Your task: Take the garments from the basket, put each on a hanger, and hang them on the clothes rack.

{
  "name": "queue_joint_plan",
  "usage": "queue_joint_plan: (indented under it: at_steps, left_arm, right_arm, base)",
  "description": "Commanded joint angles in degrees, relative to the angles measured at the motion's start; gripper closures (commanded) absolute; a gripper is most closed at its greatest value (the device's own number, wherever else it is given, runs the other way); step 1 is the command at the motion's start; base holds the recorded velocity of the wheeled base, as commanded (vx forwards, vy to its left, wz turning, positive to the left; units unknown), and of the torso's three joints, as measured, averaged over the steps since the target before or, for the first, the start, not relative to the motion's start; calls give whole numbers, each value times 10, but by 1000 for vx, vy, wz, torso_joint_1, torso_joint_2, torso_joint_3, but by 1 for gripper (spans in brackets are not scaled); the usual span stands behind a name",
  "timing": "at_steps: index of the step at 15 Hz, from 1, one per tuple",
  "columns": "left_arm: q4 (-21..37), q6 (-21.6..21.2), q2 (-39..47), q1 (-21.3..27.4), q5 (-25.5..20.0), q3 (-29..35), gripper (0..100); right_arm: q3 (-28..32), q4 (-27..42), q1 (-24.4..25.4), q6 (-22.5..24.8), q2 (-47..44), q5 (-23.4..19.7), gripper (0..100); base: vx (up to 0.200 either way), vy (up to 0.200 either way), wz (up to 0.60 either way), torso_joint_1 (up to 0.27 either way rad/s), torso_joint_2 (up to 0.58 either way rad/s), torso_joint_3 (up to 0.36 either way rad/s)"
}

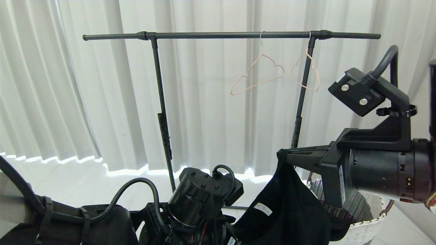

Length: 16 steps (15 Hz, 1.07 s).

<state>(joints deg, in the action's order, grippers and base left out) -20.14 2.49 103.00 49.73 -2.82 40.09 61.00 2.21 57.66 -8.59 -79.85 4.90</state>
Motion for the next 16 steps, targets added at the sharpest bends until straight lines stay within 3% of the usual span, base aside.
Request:
queue_joint_plan:
  at_steps: [1, 4, 5, 8, 10, 12, 13, 16]
  left_arm:
    - [0, 1, -64, 10, 19, -45, 100]
    - [6, 39, -213, 8, 21, -78, 100]
    - [35, 40, -261, 7, 23, -75, 100]
    - [240, 40, -373, 6, 26, 23, 100]
    - [305, 39, -384, 5, 46, 99, 100]
    - [317, 38, -370, 6, 69, 140, 100]
    - [317, 23, -330, 6, 109, 194, 100]
    - [317, -46, -265, 6, 201, 267, 100]
  right_arm:
    - [-2, 0, -4, -1, 0, 0, 100]
    - [-3, 0, -15, -1, -5, 1, 100]
    - [-3, 0, -15, -1, -7, 2, 100]
    - [-3, -1, -15, -1, -8, 5, 100]
    - [-3, -5, -19, 0, -5, 7, 100]
    - [-3, -11, -25, 1, -3, 14, 100]
    - [-3, -19, -45, 3, 2, 30, 100]
    - [-2, -19, -107, 16, 24, 53, 100]
  base:
    - [0, 0, 0, 0, 0, 0]
    - [0, 0, 0, 0, 0, 0]
    - [0, 0, 0, 0, 0, 0]
    - [0, 0, 0, 0, 0, 0]
    - [0, 0, 0, 0, 0, 0]
    - [0, 0, 0, 0, 0, 0]
    - [0, 0, 0, 0, 0, 0]
    - [0, 0, 0, 0, 0, 0]
